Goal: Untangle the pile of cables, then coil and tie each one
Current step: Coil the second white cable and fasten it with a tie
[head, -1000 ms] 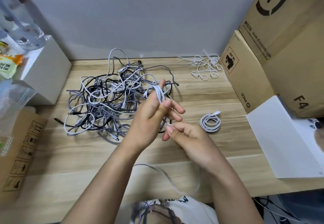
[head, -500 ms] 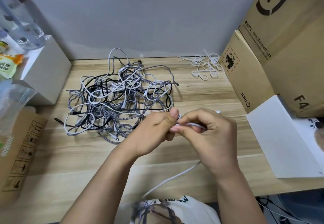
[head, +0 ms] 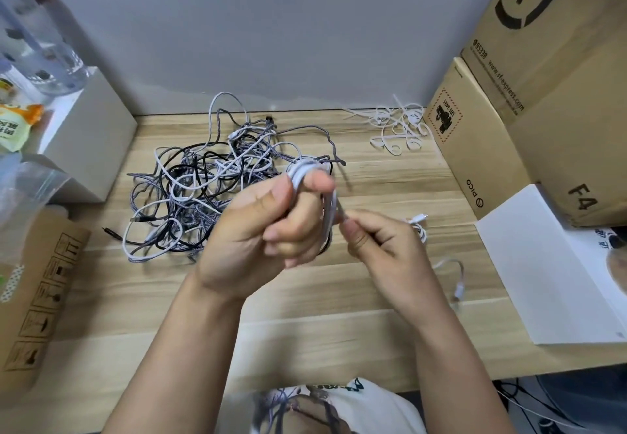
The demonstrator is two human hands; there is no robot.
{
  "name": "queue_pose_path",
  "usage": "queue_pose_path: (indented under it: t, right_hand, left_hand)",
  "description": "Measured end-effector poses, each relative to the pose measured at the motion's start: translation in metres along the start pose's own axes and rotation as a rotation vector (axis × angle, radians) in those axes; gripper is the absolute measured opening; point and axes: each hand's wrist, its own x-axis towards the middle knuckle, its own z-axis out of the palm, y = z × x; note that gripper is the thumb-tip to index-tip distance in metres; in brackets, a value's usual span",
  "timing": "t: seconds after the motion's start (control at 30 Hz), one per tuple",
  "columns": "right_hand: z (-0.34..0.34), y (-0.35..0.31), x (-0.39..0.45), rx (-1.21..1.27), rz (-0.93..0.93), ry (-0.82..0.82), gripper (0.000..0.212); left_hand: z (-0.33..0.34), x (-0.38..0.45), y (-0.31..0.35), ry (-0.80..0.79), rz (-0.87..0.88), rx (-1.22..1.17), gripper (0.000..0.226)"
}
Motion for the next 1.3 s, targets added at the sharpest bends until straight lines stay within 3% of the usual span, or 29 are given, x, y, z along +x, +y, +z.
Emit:
queue_pose_path:
  t: [0.1,0.23,0.5,0.63,0.7,0.83,0.93,1.1,1.23,1.3]
  right_hand:
    - [0.006,0.001,-0.004,-0.132,0.007,-0.047,0.017]
    - [0.009,0.005,-0.005,-0.334,0.047,0.027,0.026]
    - [0.008,0.001,-0.014,-0.446,-0.027,0.015,0.031]
    - [0.002,-0.007,-0.014,-0.383,-0.083,0.117,0.025]
    - [-0.003,-0.009,-0.013,-0.334,-0.101,0.194,0.019]
    - [-0.007,-0.011,-0.013,-0.244,-0.126,0.294,0.017]
    - [-0.012,-0.005,-0.012,-0.170,-0.112,0.345,0.013]
    - [-0.021,0.004,-0.008,-0.103,-0.068,0.401,0.005]
    - [-0.016,0.014,-0.007,-0.127,0.020,0.288,0.011]
    - [-0.010,0.019,-0.008,-0.159,0.075,0.178,0.017]
  left_hand:
    - [0.007,0.009,-0.007,0.207,0.085,0.110,0.041]
    - [0.007,0.014,-0.018,0.496,0.067,0.333,0.029]
    - [-0.002,0.011,-0.024,0.642,-0.035,0.755,0.043]
    - [-0.009,0.004,-0.029,0.637,-0.274,1.126,0.029]
    - [-0.008,0.000,-0.030,0.554,-0.407,1.027,0.032]
    - [0.000,0.001,-0.024,0.416,-0.516,0.888,0.060]
    - [-0.001,-0.003,-0.018,0.328,-0.488,0.638,0.053]
    - [-0.009,-0.014,-0.007,0.131,-0.288,0.129,0.035]
    - [-0.006,-0.008,-0.001,0.070,-0.087,-0.119,0.026]
    - [-0.002,-0.003,0.003,0.116,0.036,-0.138,0.028]
